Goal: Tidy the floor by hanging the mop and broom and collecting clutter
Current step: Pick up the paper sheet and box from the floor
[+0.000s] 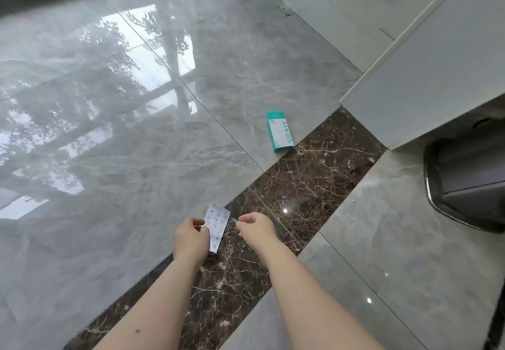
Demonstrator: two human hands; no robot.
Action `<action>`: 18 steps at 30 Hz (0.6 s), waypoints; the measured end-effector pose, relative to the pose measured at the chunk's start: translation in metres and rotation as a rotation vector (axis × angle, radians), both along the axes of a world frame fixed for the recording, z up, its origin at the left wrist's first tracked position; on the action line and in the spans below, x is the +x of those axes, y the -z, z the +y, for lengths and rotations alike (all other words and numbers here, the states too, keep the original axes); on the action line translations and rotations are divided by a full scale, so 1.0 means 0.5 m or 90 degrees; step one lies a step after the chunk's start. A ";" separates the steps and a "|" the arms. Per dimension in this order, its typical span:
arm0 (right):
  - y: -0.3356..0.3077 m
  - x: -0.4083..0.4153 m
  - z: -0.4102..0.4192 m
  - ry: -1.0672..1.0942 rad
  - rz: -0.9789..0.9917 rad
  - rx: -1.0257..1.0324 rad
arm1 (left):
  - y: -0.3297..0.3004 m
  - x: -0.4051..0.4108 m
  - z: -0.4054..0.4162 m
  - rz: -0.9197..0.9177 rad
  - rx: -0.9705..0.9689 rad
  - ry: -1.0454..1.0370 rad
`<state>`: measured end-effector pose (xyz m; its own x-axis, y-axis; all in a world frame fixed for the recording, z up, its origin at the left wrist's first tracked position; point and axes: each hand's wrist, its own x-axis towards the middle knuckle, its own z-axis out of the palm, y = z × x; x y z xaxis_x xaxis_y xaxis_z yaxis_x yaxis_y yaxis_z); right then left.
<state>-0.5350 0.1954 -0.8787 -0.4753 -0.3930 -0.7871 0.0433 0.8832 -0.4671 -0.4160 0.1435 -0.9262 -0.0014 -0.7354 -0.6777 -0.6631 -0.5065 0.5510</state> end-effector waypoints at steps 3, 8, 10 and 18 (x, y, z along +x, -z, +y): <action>0.061 -0.003 -0.002 0.001 -0.017 0.005 | 0.061 -0.001 0.004 -0.012 0.019 0.007; 0.171 -0.010 -0.011 -0.029 -0.010 0.005 | 0.167 -0.006 0.011 -0.010 0.050 0.002; 0.217 -0.009 -0.018 -0.042 -0.010 -0.002 | 0.211 -0.005 0.014 -0.024 0.063 0.000; 0.391 -0.006 -0.063 -0.166 0.007 -0.007 | 0.379 -0.010 0.025 -0.128 0.156 -0.073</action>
<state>-0.5378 0.1641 -1.0744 -0.3660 -0.5114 -0.7775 -0.1900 0.8590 -0.4755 -0.4210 0.1560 -1.1155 0.2243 -0.5380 -0.8126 -0.6772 -0.6856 0.2670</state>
